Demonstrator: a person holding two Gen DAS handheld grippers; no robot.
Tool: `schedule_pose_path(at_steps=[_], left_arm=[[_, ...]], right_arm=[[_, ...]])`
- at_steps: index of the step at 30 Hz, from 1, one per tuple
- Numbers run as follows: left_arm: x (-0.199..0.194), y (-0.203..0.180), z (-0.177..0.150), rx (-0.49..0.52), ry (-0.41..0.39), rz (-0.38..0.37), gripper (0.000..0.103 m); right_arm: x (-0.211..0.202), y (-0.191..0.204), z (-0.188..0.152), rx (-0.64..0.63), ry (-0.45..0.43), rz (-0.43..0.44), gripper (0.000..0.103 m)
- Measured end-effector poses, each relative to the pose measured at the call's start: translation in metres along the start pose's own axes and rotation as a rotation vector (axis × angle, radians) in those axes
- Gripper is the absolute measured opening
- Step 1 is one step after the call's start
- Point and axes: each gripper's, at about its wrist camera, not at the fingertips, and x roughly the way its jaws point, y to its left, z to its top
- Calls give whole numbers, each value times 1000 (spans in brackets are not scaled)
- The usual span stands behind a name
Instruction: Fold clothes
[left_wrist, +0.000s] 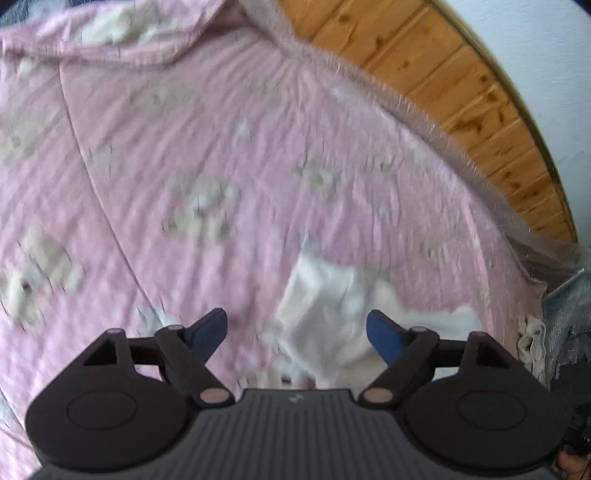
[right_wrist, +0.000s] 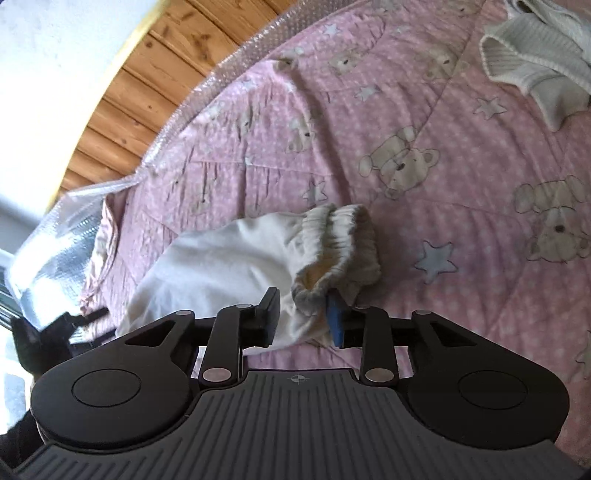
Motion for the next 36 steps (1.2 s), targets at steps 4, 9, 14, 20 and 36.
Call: schedule_pose_path(at_steps=[4,9,14,20,36], left_arm=[[0,-21,2,85,-30,19,5],[-53,-27,15,93,-268,-166,7],[13,9,7,26,-42,-73,8],[17,-3,3,90,-59,-32,21],[52,-56,7,379,-36,124,76]], right_arm=[[13,12,-2,-49,24,-51,8],[-14,18,0,-93,-41,-75,7],[-2,-1,-8,-65,12,-120,7],[0,-6,-12,-59,2,-144,7],[18,3,13,-249,-70,-182,51]])
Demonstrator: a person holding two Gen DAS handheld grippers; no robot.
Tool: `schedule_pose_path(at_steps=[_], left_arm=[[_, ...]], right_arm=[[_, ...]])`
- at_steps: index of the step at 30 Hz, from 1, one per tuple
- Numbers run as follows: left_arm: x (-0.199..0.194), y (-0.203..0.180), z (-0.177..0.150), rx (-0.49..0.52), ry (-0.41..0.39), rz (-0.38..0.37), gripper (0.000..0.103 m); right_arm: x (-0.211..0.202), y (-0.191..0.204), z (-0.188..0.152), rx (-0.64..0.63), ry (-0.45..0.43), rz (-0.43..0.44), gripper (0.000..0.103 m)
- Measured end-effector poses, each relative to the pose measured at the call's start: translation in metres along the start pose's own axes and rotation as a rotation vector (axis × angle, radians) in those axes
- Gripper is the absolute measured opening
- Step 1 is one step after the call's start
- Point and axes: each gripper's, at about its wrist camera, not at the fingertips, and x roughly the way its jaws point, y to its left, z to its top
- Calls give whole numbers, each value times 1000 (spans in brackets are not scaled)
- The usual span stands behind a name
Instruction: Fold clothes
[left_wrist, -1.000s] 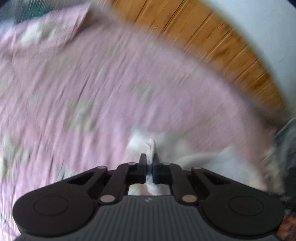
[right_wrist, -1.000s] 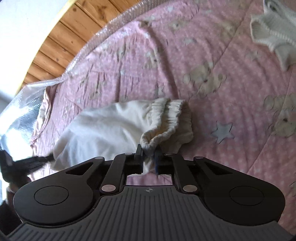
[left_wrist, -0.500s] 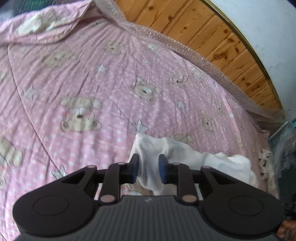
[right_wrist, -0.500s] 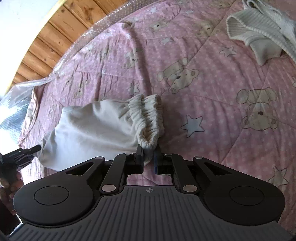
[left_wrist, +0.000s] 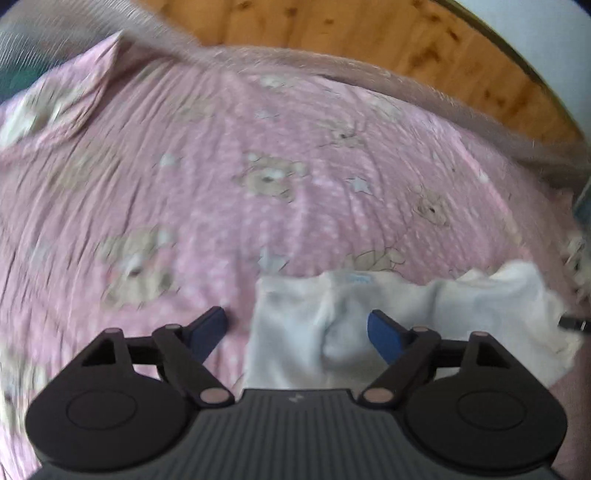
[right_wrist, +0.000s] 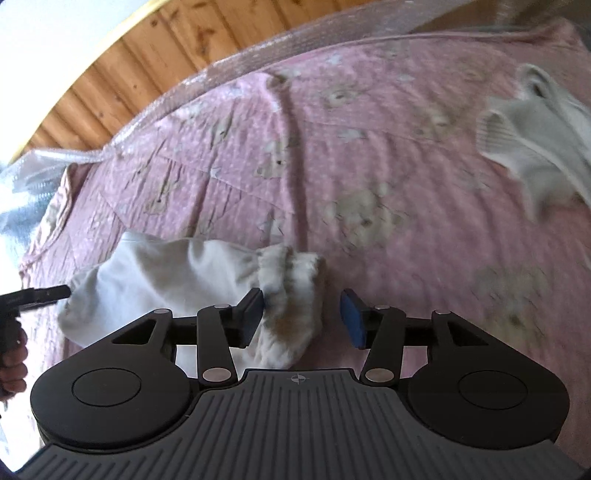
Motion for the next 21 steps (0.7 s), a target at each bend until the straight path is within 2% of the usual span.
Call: schedule_pose_path(at_steps=[1,2,3,4,7,10,12,14,16,17,18,19,20,21], left_arm=[[2,-4,2,19,0,-1,53],[3,-7,4,30,1,-1,40],[1,-6,4,23,5,-23,24],[-3,-4,4,0,0,-45,22],[-33,5,4,-62,-36,-41,21],[-75,16,11,-154,-73,-23,21],[-86,23,23,-209,-62,11,23],[-66,28,37,-200,-4,41,28],[-33,35,41,-181,46,175,53],[-20,41,41,-185,63,233,53],[-16,49,38,-204,66,257,52],[-17,57,35,-228,62,268,52],[-25,65,30,-261,46,251,53],[-36,73,23,-298,22,216,59]], right_arm=[[7,1,2,-13,9,2,50],[12,4,4,-32,12,5,42],[11,9,7,-58,11,9,26],[8,14,10,-80,12,13,25],[-10,29,17,-144,-14,17,24],[-35,43,31,-142,-49,55,23],[-40,52,43,-148,-57,67,23],[-25,58,55,-156,-37,51,23],[9,57,59,-157,-1,-3,23],[28,55,59,-151,26,-36,25],[47,50,58,-142,63,-71,29],[54,50,58,-138,71,-99,30],[46,54,60,-140,41,-117,36],[38,58,61,-143,11,-136,41]])
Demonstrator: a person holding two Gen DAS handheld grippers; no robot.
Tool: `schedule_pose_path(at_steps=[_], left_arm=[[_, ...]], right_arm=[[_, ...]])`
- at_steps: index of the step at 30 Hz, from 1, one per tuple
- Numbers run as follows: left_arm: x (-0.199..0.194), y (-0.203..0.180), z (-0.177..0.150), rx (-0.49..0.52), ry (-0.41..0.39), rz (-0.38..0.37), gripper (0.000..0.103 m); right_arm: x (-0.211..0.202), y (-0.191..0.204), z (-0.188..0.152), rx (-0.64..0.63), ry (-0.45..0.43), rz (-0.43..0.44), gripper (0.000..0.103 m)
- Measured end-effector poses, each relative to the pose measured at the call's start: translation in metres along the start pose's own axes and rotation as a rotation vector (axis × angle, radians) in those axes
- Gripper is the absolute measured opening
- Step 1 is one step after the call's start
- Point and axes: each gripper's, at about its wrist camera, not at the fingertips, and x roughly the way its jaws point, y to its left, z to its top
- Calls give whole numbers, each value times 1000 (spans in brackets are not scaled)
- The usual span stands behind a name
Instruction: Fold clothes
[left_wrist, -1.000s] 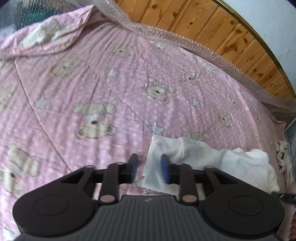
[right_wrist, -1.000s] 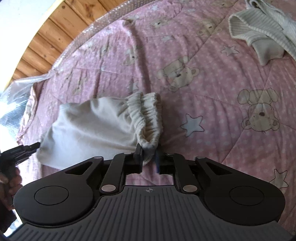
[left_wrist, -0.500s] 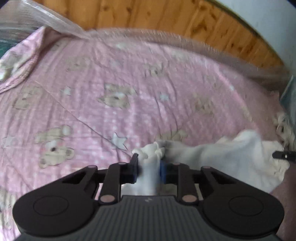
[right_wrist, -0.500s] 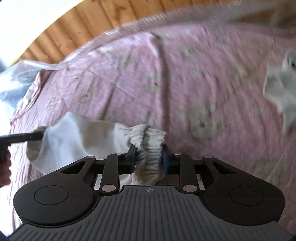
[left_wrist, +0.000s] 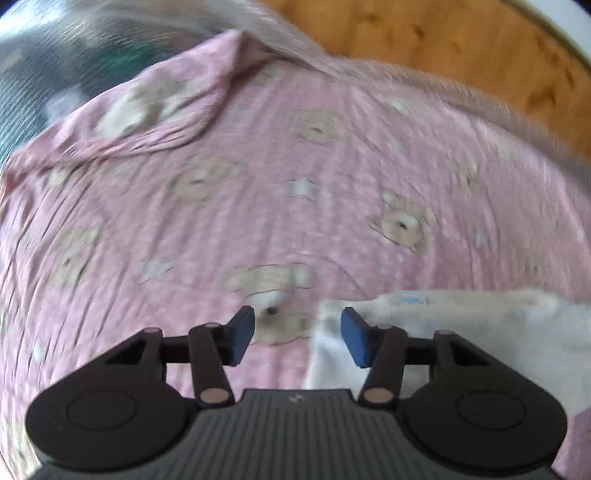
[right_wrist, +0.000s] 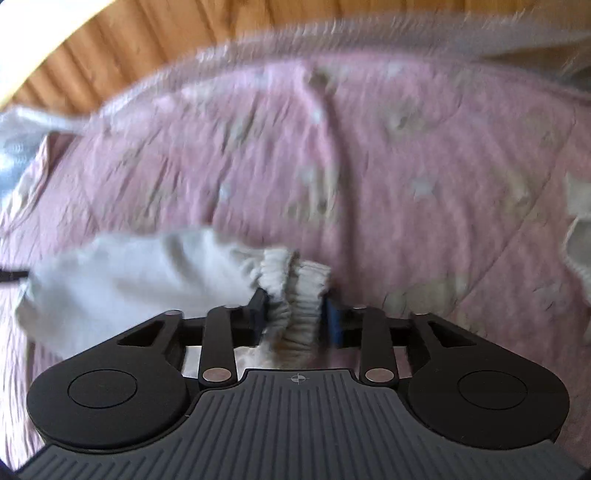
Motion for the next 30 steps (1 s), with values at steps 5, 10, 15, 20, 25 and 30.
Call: schedule_pose_path(at_steps=[5,10,15,20,25,30], left_arm=[[-15,27,-35,-138,20,-129,64],[-8,21,-44,-247,12,-183,74],[-8,14,-48,-316,-12,-231,74],[-6,15,-34,-143,-60,-192,77],[18,2,-18,27,-26,-303,59],[15,-7,-18,40,-46,-321,17]], right_arm=[[-53,64,-4,-185,-179,-60,37],[-26,158,-14,-418,-131,118,22],[41,197,-23,-518,-12,135,19],[11,212,-4,-484,-28,227,22],[13,228,-18,-489,6,288,31],[44,225,-39,-475,61,267,27]])
